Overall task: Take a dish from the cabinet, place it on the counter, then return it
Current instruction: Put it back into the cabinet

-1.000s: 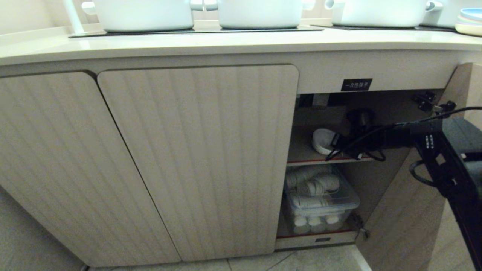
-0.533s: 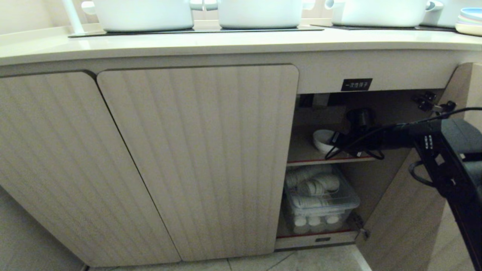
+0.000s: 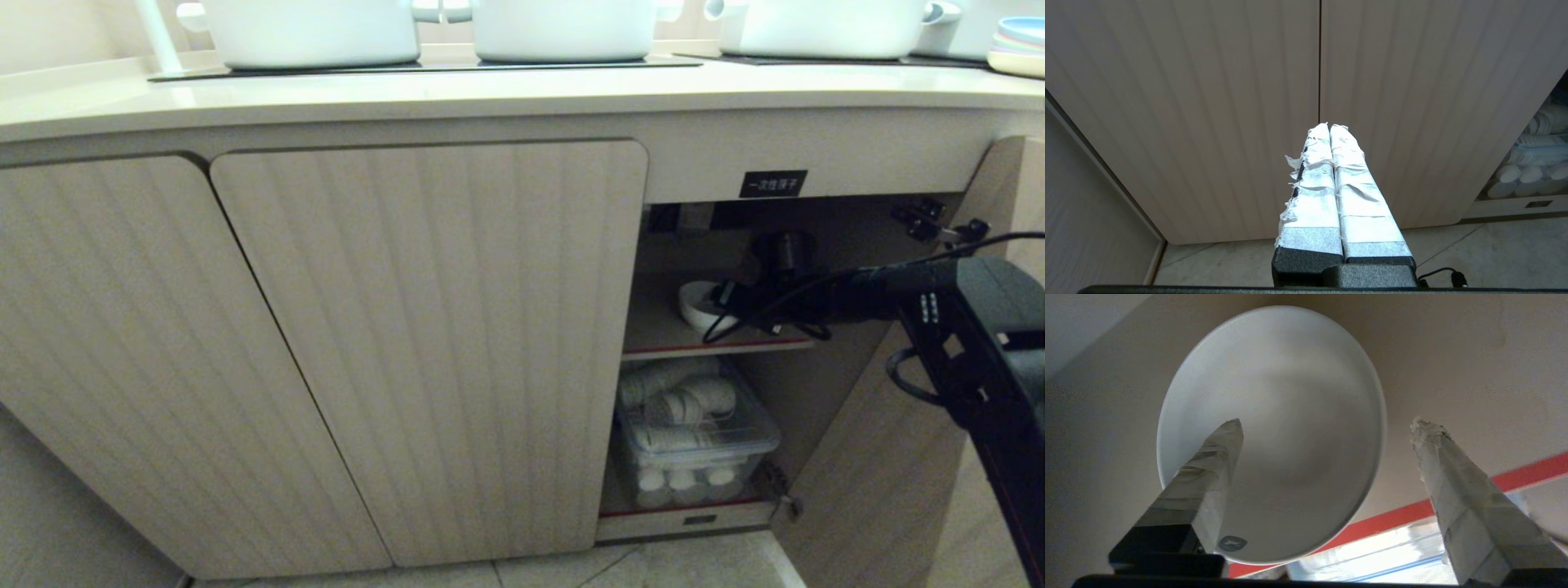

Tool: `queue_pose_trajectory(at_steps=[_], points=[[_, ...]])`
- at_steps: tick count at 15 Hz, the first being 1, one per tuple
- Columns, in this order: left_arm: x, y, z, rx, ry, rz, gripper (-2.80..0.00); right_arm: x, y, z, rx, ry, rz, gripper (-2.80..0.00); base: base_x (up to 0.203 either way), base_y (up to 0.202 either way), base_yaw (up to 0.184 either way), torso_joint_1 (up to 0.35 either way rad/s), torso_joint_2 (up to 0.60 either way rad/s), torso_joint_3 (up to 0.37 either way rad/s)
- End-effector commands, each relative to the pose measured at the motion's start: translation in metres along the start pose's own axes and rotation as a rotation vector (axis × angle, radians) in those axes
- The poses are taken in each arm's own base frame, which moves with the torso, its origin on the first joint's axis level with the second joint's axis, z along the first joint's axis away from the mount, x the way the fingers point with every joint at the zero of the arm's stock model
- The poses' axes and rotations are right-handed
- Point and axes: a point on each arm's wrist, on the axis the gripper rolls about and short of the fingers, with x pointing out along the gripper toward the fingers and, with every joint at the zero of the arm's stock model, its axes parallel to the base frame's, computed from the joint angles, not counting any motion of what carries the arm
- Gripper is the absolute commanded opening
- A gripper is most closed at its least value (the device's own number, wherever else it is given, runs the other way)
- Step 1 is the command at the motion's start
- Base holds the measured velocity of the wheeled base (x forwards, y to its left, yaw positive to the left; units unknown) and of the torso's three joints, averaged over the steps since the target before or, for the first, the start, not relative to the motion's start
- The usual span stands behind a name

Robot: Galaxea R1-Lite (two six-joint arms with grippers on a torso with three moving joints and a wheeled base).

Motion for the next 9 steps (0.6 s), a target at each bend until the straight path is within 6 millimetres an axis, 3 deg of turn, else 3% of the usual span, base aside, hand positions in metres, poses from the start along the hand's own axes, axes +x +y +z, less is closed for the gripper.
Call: queue_pose_trajectory(at_steps=[1,9], points=[[0.0,0.0,0.0,0.0,0.0,0.001,-2.8,-0.0008,0.0006,0.0007,-0.021,-0.004,0.001,0.0,0.0,0.0,0.0,0.0,0.0,0.0],[0.0,0.0,0.0,0.0,0.0,0.0,-2.8,-0.0068,0.0041,0.0089,-0.059,-0.053,-0.007,0.0,0.0,0.0,0.0,0.0,0.0,0.0]])
